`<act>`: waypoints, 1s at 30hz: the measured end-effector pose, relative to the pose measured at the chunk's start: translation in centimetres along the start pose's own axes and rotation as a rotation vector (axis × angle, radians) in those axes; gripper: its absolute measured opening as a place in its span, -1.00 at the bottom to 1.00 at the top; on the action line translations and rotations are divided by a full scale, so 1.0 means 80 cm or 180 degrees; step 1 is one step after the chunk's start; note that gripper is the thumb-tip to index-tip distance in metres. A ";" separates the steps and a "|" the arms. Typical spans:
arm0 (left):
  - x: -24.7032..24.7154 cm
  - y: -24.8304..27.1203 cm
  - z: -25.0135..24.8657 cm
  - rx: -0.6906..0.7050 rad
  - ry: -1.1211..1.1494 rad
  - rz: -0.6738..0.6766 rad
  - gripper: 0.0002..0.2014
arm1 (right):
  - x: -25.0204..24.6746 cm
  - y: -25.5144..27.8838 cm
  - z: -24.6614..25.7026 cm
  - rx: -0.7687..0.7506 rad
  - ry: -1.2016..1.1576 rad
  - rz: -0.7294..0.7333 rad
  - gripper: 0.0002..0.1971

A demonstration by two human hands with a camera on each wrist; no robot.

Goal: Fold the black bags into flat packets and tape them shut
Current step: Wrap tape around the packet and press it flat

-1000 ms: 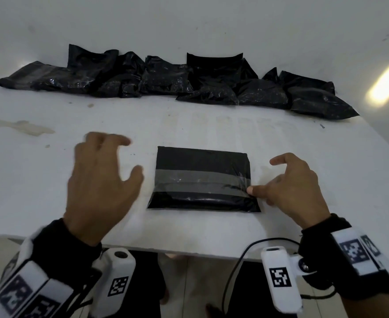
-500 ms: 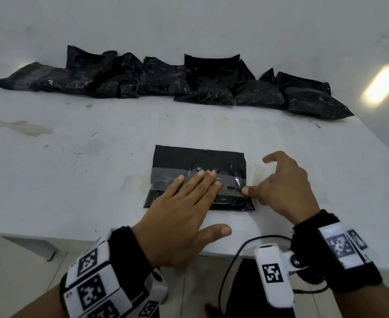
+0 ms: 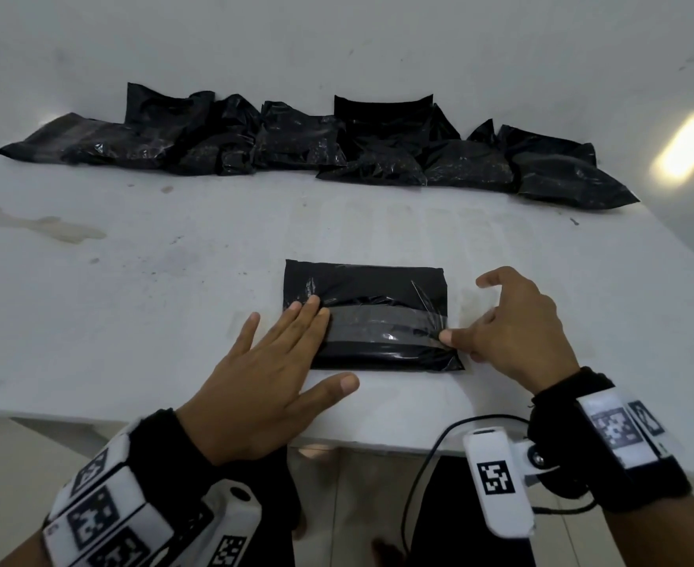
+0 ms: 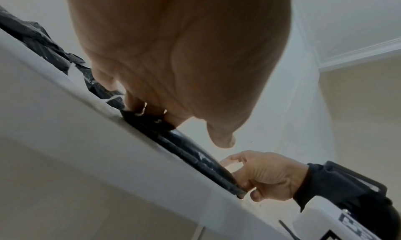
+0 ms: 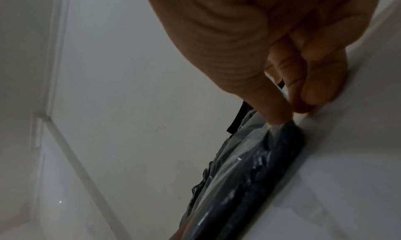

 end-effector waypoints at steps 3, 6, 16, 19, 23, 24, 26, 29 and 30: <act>-0.009 -0.003 0.004 0.0058 0.0344 0.0012 0.01 | 0.001 0.003 0.002 0.0068 -0.0096 0.0022 -0.14; -0.045 -0.005 0.008 0.0124 0.0996 -0.0417 -0.20 | 0.002 0.005 0.002 0.0115 -0.0201 0.0061 -0.13; -0.134 -0.102 -0.021 0.0346 0.0593 -0.0762 -0.15 | -0.008 0.011 0.005 0.0138 -0.0682 0.0148 -0.24; -0.118 -0.135 -0.035 0.0292 0.0280 0.0269 0.08 | -0.009 0.013 0.004 0.0238 -0.1032 0.0179 -0.25; -0.115 -0.152 -0.035 0.0079 0.0392 0.0544 0.14 | -0.013 0.014 -0.002 0.0405 -0.1541 0.0344 -0.32; -0.115 -0.153 -0.034 0.0057 0.0474 0.0556 0.07 | -0.014 0.015 -0.003 0.0450 -0.1656 0.0379 -0.34; -0.113 -0.154 -0.032 0.0138 0.0742 0.0574 -0.25 | -0.018 0.018 -0.002 0.0517 -0.1902 0.0441 -0.38; -0.118 -0.148 -0.029 0.0203 0.1042 0.0438 -0.45 | -0.019 0.023 0.002 0.0597 -0.2277 0.0539 -0.43; -0.121 -0.145 -0.027 0.0198 0.1104 0.0379 -0.44 | -0.019 0.023 0.003 0.0634 -0.2400 0.0566 -0.43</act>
Point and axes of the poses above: each hand's wrist, its own y-axis away from the middle knuckle, its own x-axis out of the palm, z = x × y, the point moved 6 cm from there along -y, towards the middle knuckle, and after that the axes turned 13 degrees about -y, right-handed, at the moved point
